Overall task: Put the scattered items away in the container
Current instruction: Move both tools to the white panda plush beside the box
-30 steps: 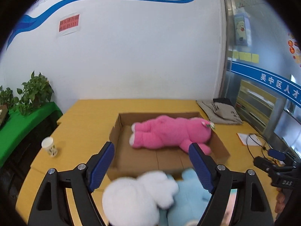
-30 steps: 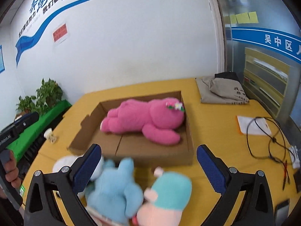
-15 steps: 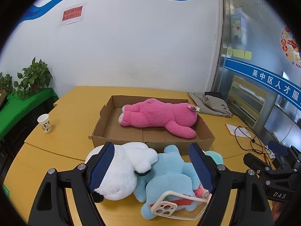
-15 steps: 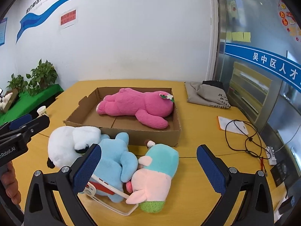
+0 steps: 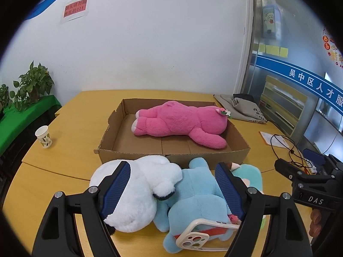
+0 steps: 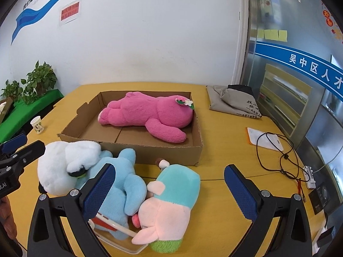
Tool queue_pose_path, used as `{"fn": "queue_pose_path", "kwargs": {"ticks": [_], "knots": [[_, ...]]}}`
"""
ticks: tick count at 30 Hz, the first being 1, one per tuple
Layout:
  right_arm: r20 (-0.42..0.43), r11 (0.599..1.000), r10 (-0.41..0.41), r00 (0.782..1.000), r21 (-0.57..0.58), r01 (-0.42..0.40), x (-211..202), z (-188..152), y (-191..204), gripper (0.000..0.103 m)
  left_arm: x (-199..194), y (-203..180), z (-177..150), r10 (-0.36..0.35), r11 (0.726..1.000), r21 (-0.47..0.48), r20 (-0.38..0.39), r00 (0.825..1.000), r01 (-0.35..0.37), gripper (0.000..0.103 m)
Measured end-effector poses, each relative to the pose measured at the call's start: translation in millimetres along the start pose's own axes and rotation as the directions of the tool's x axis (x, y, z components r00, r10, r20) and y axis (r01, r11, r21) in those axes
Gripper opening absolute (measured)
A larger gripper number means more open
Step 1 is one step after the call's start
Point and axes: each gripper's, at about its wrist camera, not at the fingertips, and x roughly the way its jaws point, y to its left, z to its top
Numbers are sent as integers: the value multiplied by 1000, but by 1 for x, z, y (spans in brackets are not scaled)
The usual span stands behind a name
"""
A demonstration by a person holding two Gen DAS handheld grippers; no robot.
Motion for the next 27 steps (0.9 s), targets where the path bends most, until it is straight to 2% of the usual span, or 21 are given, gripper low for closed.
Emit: {"fn": "queue_pose_path", "kwargs": {"ticks": [5,9,15,27], "knots": [[-12,1000,-2,1000,-5,2,6,0,0,103,-1,3,-1,-41,999,-18,-5,999,41,81],[-15,1000,-5,1000,-14,5,7,0,2,103,-2,-1,-3,-30,1000,5,-1,1000,30,81],[-20,1000,-2,1000,-26,2,8,-1,7,103,-2,-1,-5,-55,998,0,-18,998,55,81],[-23,1000,-9,1000,-28,8,11,-1,10,103,2,4,-5,-40,999,2,-19,999,41,81]]}}
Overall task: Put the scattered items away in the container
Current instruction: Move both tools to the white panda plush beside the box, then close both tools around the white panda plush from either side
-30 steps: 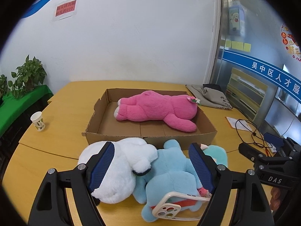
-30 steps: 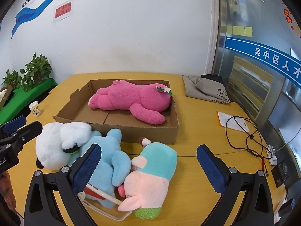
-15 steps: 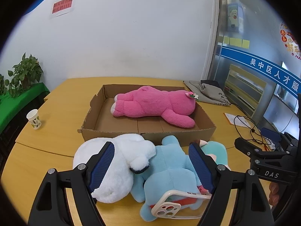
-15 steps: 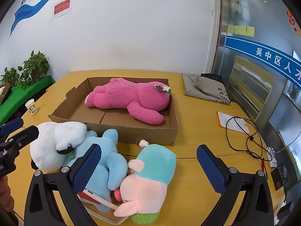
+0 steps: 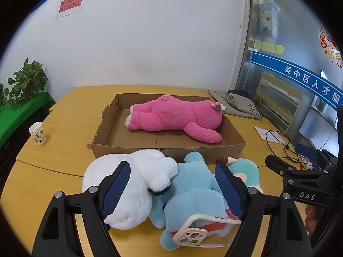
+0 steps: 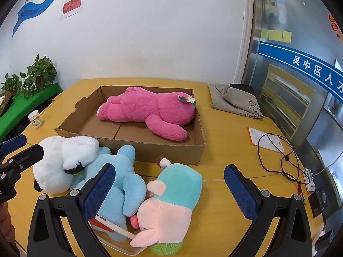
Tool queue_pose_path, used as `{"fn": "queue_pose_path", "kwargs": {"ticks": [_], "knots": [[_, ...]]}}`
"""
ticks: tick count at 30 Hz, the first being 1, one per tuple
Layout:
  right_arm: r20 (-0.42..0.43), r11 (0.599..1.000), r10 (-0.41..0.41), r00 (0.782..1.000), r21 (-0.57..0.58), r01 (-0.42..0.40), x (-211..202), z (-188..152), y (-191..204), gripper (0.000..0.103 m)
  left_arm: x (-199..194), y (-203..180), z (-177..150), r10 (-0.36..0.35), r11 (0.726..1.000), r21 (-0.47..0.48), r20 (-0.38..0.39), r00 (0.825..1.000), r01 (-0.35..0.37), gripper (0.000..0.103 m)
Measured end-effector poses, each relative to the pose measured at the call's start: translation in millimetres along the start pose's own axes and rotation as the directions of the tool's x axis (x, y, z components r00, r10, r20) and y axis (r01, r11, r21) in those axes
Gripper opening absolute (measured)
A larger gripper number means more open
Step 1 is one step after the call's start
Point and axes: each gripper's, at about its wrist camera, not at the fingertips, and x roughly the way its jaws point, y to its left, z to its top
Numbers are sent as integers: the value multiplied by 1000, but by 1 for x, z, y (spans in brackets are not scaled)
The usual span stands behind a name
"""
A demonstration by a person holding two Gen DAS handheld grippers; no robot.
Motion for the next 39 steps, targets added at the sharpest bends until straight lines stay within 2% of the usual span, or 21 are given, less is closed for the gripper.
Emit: {"fn": "queue_pose_path", "kwargs": {"ticks": [6,11,18,22,26,28,30,33,36,37,39], "knots": [[-13,1000,-4,1000,-1,4,6,-2,2,103,2,13,0,-38,999,-31,-24,999,38,81],[-22,1000,17,1000,-20,-18,12,-4,12,103,4,27,-1,-39,999,-30,-32,999,38,81],[-23,989,116,993,-91,-117,18,-6,38,103,8,78,-10,-53,995,-88,-64,997,47,81],[-38,956,238,970,-169,-241,23,-8,71,103,15,113,-20,-57,987,-158,-109,992,39,81],[-78,908,351,933,-216,-359,35,-12,108,103,29,146,-32,-87,968,-248,-158,984,46,81],[-108,884,409,906,-198,-423,44,-11,122,103,39,161,-38,-100,957,-286,-190,977,43,81],[-132,863,443,887,-203,-462,52,-9,135,103,50,172,-42,-140,947,-313,-205,969,71,81],[-135,817,469,873,-308,-487,58,-7,161,103,67,185,-44,-257,914,-369,-212,943,166,81],[-155,746,494,856,-430,-509,59,-12,185,103,80,193,-43,-350,877,-416,-210,913,241,84],[-159,721,495,854,-474,-506,60,-15,193,103,84,194,-43,-373,867,-426,-211,904,258,84],[-148,690,472,869,-551,-469,65,-19,211,103,88,194,-44,-423,843,-447,-208,882,299,84]]}}
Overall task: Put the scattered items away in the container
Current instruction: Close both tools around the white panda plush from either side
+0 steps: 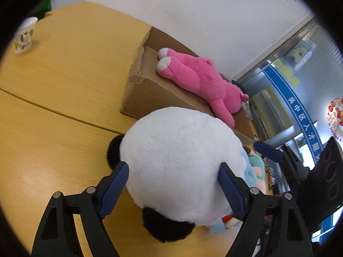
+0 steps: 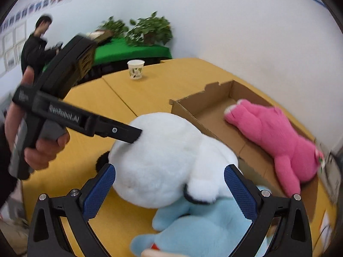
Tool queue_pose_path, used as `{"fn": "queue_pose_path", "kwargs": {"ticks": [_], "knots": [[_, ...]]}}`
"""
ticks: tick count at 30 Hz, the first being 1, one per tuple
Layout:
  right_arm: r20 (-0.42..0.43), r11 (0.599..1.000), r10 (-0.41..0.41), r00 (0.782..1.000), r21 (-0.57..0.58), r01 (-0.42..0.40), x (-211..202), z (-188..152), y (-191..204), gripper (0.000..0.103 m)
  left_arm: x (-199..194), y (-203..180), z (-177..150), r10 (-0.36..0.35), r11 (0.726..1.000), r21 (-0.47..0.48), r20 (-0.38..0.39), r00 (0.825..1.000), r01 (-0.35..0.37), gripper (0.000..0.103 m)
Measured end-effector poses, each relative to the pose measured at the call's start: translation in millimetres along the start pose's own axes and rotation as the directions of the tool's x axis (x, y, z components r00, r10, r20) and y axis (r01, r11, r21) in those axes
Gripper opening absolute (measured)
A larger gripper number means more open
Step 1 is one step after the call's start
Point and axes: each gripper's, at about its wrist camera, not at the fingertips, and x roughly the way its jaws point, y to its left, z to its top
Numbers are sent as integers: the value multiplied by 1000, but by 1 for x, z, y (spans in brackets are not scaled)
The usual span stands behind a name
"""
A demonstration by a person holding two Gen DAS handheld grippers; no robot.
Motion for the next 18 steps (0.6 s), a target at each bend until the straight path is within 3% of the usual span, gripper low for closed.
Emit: {"fn": "queue_pose_path", "kwargs": {"ticks": [2,5,7,10,15,18], "knots": [[-26,999,-21,999,-39,20,18,3,5,103,4,-3,-1,-16,1000,9,-14,1000,16,84],[-61,999,47,997,-3,-47,39,2,6,103,10,-9,-2,-9,999,36,-25,1000,10,84],[-59,999,34,998,-1,-35,43,-1,12,103,12,-11,-2,-10,999,49,-36,999,12,84],[-58,1000,29,998,9,-29,43,-6,17,102,14,-18,-4,4,998,67,-38,999,-2,76],[-32,999,-5,999,51,6,40,-10,20,84,3,-30,-9,12,996,86,12,1000,-12,59],[1,996,-5,1000,92,5,28,-13,15,75,-6,-43,-8,23,992,125,36,999,-28,56]]}}
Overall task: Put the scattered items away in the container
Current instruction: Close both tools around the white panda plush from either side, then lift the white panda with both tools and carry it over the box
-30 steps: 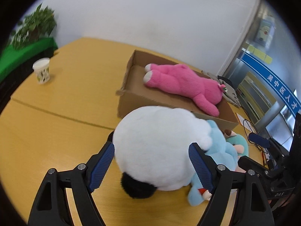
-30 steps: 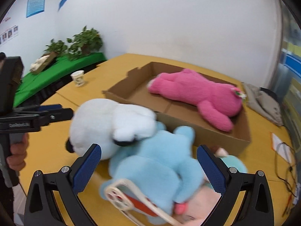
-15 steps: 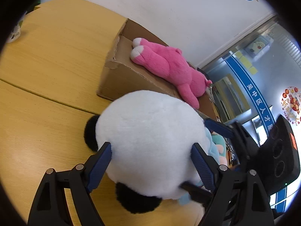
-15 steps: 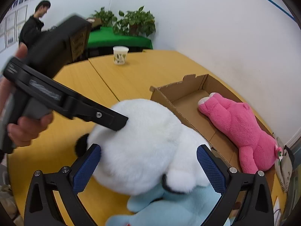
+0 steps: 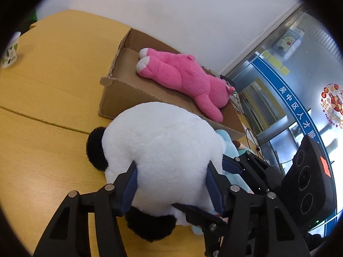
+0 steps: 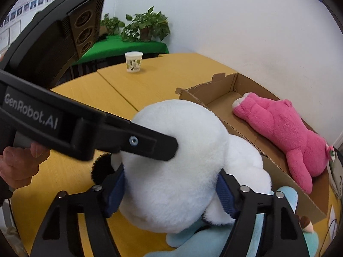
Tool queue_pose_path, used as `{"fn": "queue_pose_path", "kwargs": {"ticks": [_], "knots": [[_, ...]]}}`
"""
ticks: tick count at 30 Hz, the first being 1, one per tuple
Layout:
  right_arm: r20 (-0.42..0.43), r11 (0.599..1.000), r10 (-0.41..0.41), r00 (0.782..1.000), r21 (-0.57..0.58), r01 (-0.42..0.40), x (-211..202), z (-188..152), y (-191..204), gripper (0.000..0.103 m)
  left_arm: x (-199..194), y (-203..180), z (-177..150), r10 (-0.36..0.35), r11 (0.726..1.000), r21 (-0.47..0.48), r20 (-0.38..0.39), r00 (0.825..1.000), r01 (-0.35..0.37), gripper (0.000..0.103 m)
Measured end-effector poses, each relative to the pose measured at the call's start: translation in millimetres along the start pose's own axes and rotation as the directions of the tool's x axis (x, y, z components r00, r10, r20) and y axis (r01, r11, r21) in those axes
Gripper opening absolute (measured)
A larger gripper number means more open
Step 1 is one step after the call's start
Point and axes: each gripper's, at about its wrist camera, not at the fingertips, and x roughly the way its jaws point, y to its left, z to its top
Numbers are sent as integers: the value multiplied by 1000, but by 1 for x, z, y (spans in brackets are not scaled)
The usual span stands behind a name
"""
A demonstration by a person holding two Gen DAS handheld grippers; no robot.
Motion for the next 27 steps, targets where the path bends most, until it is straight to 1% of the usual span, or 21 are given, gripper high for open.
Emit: {"fn": "queue_pose_path", "kwargs": {"ticks": [2,3,7,8,11,15,18,21,23,25,27], "knots": [[24,1000,-11,1000,11,11,-10,2,-1,72,-8,-12,4,15,999,39,27,1000,-16,57],[41,1000,-19,999,11,19,-16,4,-1,72,-13,-19,7,18,998,54,42,999,-21,55],[122,999,-45,991,26,42,-42,16,-4,67,-28,-39,24,12,994,106,88,996,-21,53],[144,998,-52,988,26,49,-50,19,-5,66,-31,-45,29,11,992,124,99,995,-23,53],[194,996,-87,977,20,85,-67,33,-11,65,-36,-62,49,12,984,177,124,992,-34,53],[230,993,-119,966,31,115,-77,49,-26,64,-38,-78,77,-3,972,234,145,989,-31,53],[260,988,-151,954,37,147,-85,67,-41,64,-42,-92,100,-9,960,277,184,983,-43,53],[295,985,-171,940,33,169,-93,89,-57,64,-51,-107,126,-7,944,323,237,972,-72,53],[322,982,-184,929,25,186,-97,107,-68,64,-54,-114,146,-7,934,347,266,964,-89,50],[343,980,-192,920,25,196,-97,125,-81,63,-54,-119,166,-1,926,363,284,959,-107,49],[357,981,-190,915,34,190,-95,140,-95,63,-51,-120,183,9,919,374,296,955,-124,48]]}}
